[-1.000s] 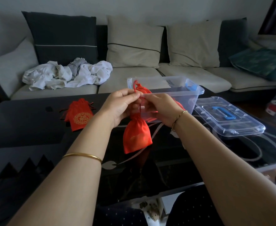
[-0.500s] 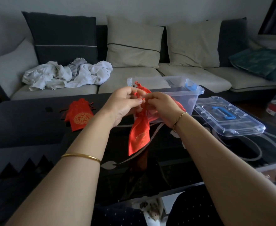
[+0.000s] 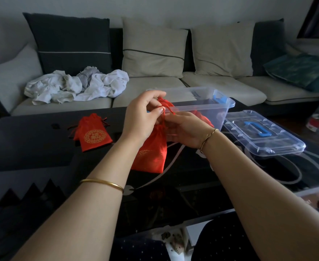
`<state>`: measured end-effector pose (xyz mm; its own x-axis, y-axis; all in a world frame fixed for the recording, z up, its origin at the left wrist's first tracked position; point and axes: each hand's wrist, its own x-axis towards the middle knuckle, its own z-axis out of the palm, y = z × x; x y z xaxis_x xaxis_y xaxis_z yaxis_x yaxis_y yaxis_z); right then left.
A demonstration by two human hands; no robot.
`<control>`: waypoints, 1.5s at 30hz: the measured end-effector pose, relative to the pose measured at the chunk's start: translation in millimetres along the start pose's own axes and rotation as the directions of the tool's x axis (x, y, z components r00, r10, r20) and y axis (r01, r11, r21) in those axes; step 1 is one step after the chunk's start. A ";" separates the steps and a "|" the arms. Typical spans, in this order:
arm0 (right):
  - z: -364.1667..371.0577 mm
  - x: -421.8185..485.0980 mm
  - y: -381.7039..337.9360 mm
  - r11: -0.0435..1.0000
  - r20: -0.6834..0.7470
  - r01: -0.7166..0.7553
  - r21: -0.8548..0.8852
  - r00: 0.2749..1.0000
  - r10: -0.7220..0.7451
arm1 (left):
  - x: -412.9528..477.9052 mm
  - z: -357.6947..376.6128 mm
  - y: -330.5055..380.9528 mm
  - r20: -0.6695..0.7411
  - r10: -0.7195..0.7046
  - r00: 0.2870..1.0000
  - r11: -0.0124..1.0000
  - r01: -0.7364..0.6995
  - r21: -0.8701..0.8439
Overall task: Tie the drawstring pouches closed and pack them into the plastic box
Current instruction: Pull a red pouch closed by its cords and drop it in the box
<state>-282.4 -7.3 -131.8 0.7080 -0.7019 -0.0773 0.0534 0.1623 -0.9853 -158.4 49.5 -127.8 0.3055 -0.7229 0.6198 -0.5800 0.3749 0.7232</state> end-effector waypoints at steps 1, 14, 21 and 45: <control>-0.3 -0.1 -0.9 1.000 -0.024 0.020 -0.004 1.000 -0.020 | 0.4 0.5 -1.5 0.001 -0.030 1.000 0.999 0.030 -0.026; -0.6 6.6 3.5 0.965 -0.406 0.198 -0.174 0.878 -0.254 | -3.4 4.3 -7.9 0.128 -0.588 0.799 0.587 0.530 -0.612; -4.7 7.7 4.1 0.975 -0.390 0.144 0.172 0.918 -0.067 | -2.7 3.4 -8.7 0.031 -0.714 0.699 0.577 0.614 -0.539; -21.8 9.5 14.5 0.887 -0.494 0.127 0.444 0.860 0.125 | 0.9 6.8 -3.9 0.112 -0.672 0.732 0.531 0.582 -0.615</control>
<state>-290.2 -26.7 -150.2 0.2675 -0.9265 -0.2647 0.4498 0.3630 -0.8160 -161.0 43.4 -132.2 0.5287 -0.8462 -0.0665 0.3343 0.1356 0.9327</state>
